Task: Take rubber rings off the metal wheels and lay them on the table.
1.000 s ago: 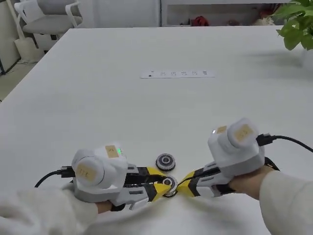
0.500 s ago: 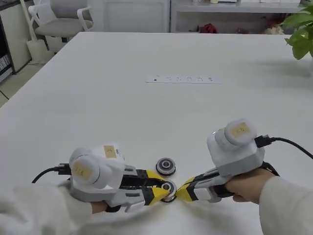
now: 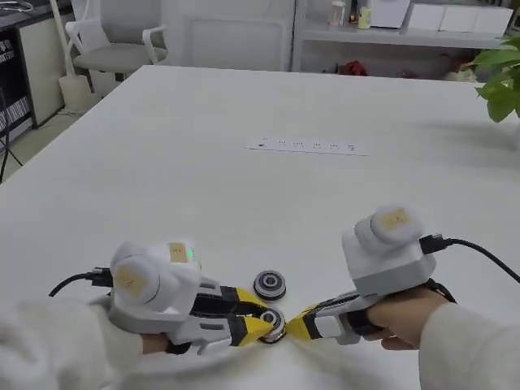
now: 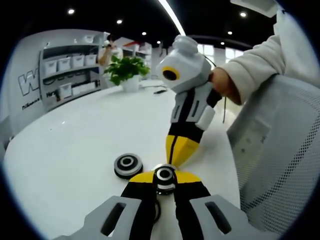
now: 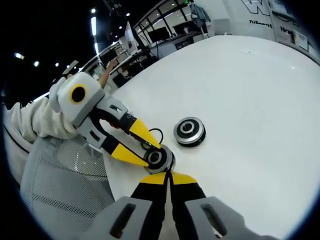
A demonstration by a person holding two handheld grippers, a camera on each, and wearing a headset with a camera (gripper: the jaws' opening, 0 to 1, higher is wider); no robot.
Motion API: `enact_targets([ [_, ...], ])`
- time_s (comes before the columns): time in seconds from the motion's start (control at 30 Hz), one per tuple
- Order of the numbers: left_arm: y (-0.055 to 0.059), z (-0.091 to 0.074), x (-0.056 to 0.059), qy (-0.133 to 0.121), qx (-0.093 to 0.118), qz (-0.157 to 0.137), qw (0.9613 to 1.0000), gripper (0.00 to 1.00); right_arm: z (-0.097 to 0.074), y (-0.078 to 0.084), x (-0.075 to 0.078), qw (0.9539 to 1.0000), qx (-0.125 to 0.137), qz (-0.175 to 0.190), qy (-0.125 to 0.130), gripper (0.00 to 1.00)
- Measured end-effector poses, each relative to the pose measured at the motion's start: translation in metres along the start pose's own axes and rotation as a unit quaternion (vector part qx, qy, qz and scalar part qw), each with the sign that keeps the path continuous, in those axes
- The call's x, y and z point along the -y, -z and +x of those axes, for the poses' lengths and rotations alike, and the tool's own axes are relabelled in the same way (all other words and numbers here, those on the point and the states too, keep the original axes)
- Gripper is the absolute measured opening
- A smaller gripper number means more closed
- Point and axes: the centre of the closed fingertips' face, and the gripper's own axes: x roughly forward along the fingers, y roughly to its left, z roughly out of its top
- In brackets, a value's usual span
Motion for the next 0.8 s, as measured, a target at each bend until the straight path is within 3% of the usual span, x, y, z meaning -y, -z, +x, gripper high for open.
enact_targets([
  [0.37,0.0009,-0.0022,0.0005,0.001,0.004,0.017,0.9998,0.13,0.0012,-0.0012,0.0002,0.9998,0.001,0.021,0.003,0.0],
  [0.57,0.0009,-0.0015,0.001,-0.003,0.006,0.017,0.9998,0.14,-0.0025,-0.0014,0.001,0.9993,0.016,0.034,0.003,0.0],
  [0.8,0.0007,-0.0004,0.0022,-0.002,0.006,0.02,0.9998,0.14,-0.0056,-0.0032,0.0013,0.9994,0.019,0.029,0.006,0.0],
])
